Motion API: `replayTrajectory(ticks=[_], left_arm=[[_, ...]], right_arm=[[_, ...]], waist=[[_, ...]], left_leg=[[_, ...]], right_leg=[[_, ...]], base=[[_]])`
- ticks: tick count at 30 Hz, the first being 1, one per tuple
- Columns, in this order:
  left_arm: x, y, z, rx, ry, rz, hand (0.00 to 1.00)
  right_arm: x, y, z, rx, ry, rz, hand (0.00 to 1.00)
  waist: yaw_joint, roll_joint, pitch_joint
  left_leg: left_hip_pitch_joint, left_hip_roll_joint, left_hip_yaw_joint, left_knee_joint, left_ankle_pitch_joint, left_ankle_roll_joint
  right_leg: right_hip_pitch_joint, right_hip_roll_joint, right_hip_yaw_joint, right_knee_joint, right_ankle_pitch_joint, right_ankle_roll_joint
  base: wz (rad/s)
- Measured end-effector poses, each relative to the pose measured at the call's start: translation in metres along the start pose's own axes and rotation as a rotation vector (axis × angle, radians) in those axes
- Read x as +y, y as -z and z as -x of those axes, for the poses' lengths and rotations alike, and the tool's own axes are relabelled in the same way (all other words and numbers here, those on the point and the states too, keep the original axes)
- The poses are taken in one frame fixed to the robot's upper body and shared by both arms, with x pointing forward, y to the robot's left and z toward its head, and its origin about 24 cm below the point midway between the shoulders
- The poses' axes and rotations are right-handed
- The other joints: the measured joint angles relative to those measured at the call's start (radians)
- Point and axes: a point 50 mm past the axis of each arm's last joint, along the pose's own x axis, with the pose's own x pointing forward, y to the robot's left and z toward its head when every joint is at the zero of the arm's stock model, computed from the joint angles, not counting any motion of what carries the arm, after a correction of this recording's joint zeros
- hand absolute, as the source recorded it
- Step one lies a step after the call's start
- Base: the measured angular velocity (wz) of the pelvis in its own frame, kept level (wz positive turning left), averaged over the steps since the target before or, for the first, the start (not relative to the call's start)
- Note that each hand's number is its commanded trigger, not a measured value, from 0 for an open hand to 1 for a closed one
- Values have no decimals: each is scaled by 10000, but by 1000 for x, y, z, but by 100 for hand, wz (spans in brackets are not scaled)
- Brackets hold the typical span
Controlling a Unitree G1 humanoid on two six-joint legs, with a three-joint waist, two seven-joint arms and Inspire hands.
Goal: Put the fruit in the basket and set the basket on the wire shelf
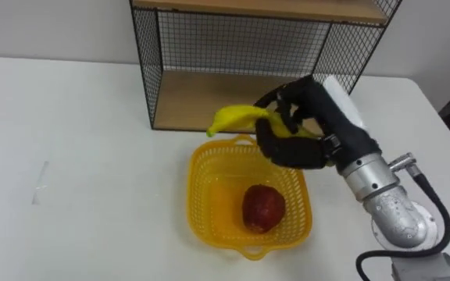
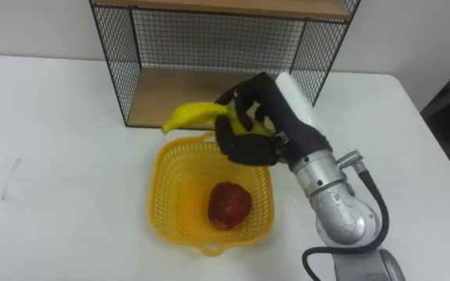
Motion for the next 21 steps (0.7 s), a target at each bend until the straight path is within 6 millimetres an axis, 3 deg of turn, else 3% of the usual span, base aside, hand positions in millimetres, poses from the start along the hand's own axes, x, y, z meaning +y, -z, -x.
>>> replayTrajectory(ticks=[1,21], left_arm=[[1,-2,-1,-43,-10,1,0],[4,-11,-3,-325,50,13,0]], right_arm=[[4,1,0,73,-240,-46,0],[10,5,1,482,-763,408,0]], waist=[[52,6,4],[62,130,-10]], left_leg=[[-10,1,1,0,0,0],[-172,2,-38,54,-1,0]], right_leg=[[-12,-1,5,0,0,0],[-131,-2,-21,1,21,1]], base=[[0],[0]])
